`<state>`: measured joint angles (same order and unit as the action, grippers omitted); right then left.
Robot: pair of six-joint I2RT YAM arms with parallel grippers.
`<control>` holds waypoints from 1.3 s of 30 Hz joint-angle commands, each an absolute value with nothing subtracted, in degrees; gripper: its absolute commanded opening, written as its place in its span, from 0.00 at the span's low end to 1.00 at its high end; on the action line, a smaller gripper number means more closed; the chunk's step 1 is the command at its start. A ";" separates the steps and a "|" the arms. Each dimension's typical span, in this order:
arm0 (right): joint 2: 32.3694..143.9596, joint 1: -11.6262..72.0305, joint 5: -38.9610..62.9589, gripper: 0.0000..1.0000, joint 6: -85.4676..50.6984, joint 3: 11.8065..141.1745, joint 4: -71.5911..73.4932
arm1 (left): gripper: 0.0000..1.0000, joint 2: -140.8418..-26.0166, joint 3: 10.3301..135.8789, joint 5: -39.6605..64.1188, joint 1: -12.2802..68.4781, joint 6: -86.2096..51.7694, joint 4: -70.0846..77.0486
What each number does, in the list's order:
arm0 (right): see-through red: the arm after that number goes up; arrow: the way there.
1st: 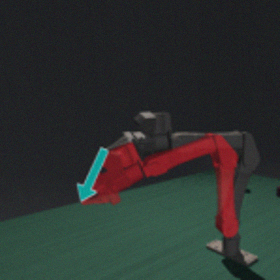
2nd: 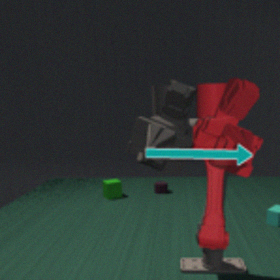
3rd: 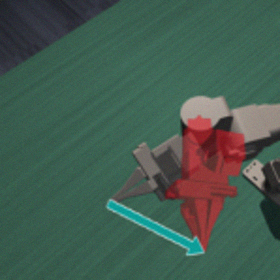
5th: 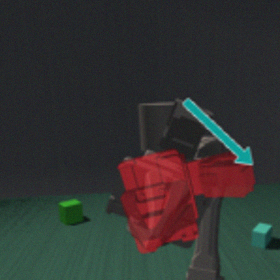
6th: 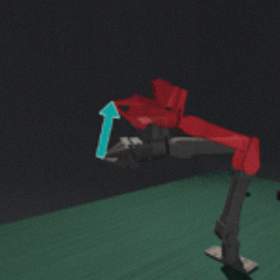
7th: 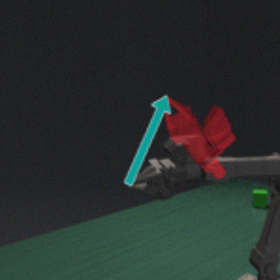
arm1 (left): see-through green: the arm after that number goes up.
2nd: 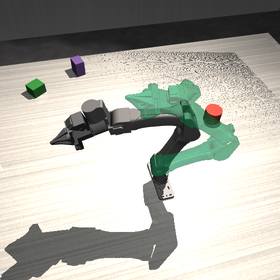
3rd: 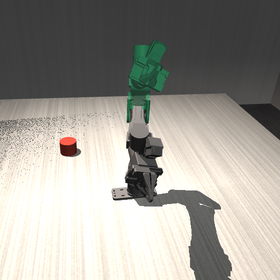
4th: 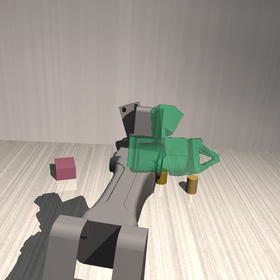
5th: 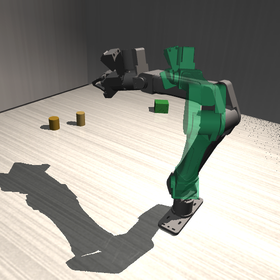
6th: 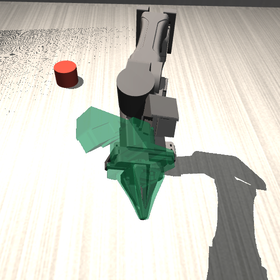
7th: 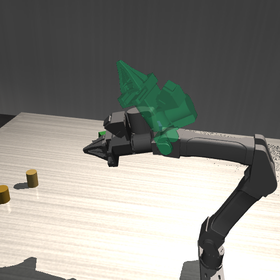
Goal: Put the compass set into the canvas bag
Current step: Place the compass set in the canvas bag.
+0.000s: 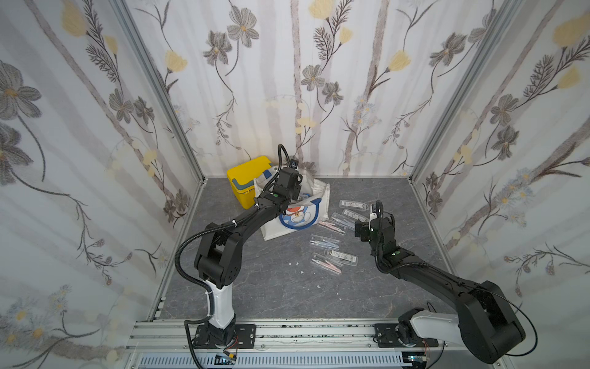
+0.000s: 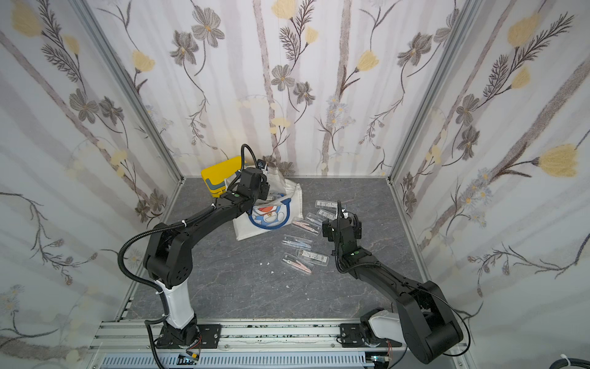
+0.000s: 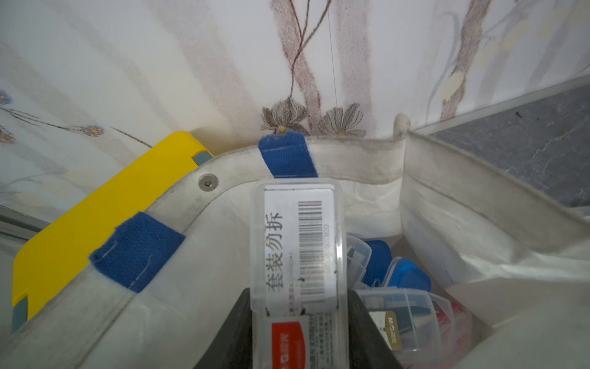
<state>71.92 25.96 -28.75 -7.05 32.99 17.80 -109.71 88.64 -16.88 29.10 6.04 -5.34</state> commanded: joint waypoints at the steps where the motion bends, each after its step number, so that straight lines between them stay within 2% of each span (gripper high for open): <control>1: 71.48 25.97 -29.71 1.00 -7.56 32.87 18.20 | 0.38 -110.63 88.61 -15.98 29.11 9.34 -7.68; 8: 71.21 25.99 -29.69 0.99 -7.72 33.05 18.05 | 0.39 -111.78 88.77 -15.23 29.17 11.42 -10.68; 19: 70.32 25.93 -29.93 1.00 -7.82 32.71 17.39 | 0.53 -111.82 89.21 -15.75 29.18 9.73 -10.81; 33: 68.51 25.98 -28.88 1.00 -3.37 31.37 18.77 | 0.54 -103.54 87.97 -12.88 29.18 4.06 -6.48; 37: 67.30 26.02 -25.44 0.99 -0.04 30.60 19.32 | 0.62 -99.09 85.23 -8.39 29.19 1.20 -4.17; 39: 66.52 26.09 -23.58 0.99 1.43 30.16 19.73 | 0.71 -96.47 83.08 -5.65 29.18 -0.84 -3.11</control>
<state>67.51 25.93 -26.79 -2.07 30.65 17.10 -99.00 84.88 -10.37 29.19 2.74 -6.57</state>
